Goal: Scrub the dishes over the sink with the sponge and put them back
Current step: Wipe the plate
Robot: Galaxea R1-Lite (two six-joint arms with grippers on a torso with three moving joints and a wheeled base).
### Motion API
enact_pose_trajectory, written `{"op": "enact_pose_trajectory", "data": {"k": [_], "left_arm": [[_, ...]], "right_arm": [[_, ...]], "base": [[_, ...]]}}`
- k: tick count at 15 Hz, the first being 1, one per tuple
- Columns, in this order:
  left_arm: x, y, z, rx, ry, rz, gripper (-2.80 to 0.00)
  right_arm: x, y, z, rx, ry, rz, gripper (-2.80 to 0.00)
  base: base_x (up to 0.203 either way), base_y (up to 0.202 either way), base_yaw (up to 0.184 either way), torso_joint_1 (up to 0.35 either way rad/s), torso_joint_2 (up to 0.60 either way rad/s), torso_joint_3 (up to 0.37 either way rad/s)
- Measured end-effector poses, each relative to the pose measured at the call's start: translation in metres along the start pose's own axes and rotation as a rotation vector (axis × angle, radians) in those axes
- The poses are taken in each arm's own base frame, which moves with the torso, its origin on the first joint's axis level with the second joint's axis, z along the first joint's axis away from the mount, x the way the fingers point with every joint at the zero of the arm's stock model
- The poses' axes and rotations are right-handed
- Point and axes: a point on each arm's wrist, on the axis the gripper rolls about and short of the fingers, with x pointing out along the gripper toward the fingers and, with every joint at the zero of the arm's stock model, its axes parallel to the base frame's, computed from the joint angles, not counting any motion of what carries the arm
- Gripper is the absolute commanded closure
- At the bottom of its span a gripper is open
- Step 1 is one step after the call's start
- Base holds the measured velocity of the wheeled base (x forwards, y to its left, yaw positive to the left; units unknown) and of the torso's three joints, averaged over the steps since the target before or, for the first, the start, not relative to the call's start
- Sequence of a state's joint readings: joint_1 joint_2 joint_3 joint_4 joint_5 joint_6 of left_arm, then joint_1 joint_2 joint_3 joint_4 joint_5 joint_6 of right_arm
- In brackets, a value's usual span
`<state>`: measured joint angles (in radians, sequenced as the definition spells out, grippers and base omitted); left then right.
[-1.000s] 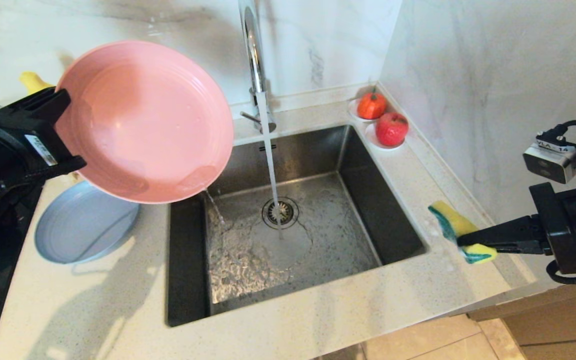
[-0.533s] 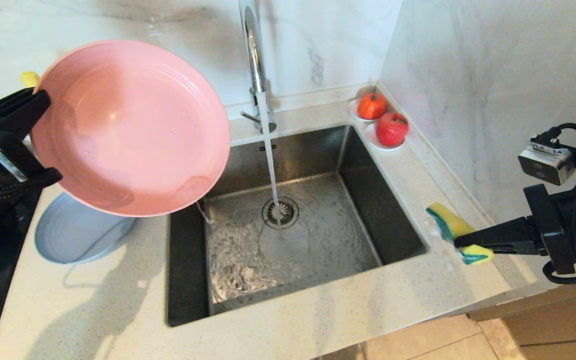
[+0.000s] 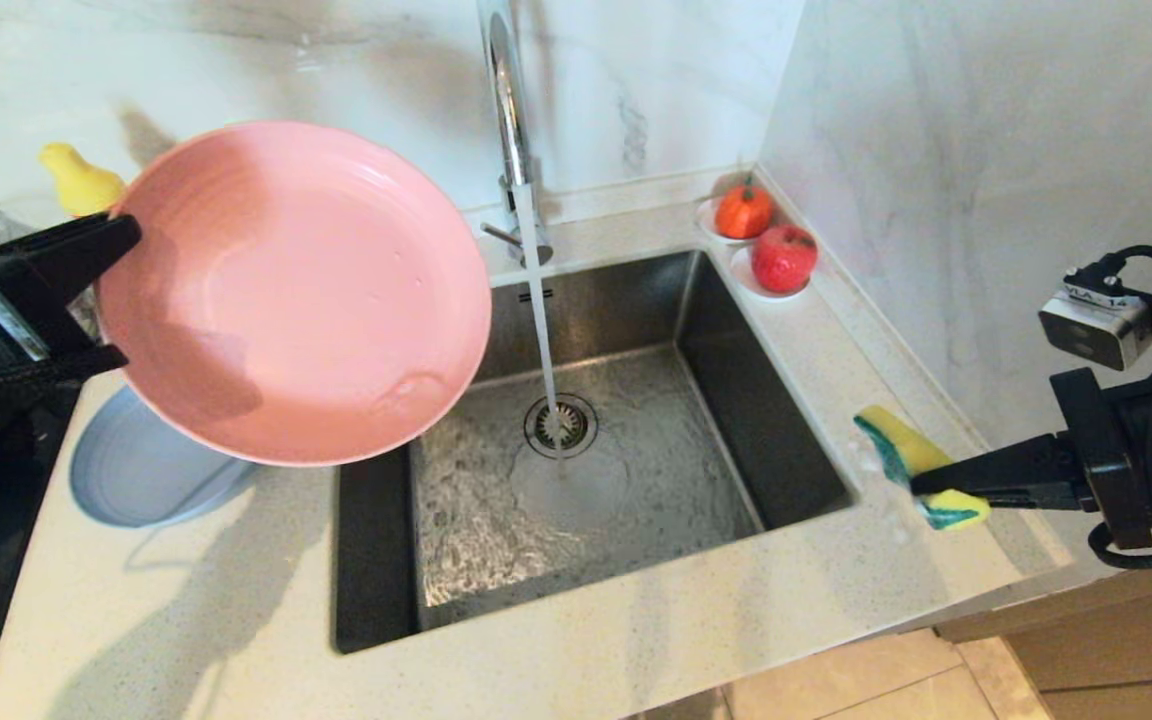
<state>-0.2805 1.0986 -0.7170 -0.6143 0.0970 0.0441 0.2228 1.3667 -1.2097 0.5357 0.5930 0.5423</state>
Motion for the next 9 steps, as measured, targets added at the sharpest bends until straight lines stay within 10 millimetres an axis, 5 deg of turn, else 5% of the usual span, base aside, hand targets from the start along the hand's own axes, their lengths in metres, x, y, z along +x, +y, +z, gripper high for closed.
{"op": "enact_pose_trajectory", "data": {"k": [4,9], "left_arm": [[-0.019,-0.003,0.019,-0.190,0.191,-0.218,0.00],[-0.033,-0.006,0.008,-0.232,0.343,-0.381,0.00]], "right_arm": [[-0.006,0.005,0.000,-0.014,-0.018,0.013,0.00],[-0.019,0.019,0.006,-0.050,-0.069,0.047,0.00]], "base": [[0.000,0.000,0.000,0.000,0.00,0.000],[0.000,0.000,0.000,0.000,0.00,0.000]]}}
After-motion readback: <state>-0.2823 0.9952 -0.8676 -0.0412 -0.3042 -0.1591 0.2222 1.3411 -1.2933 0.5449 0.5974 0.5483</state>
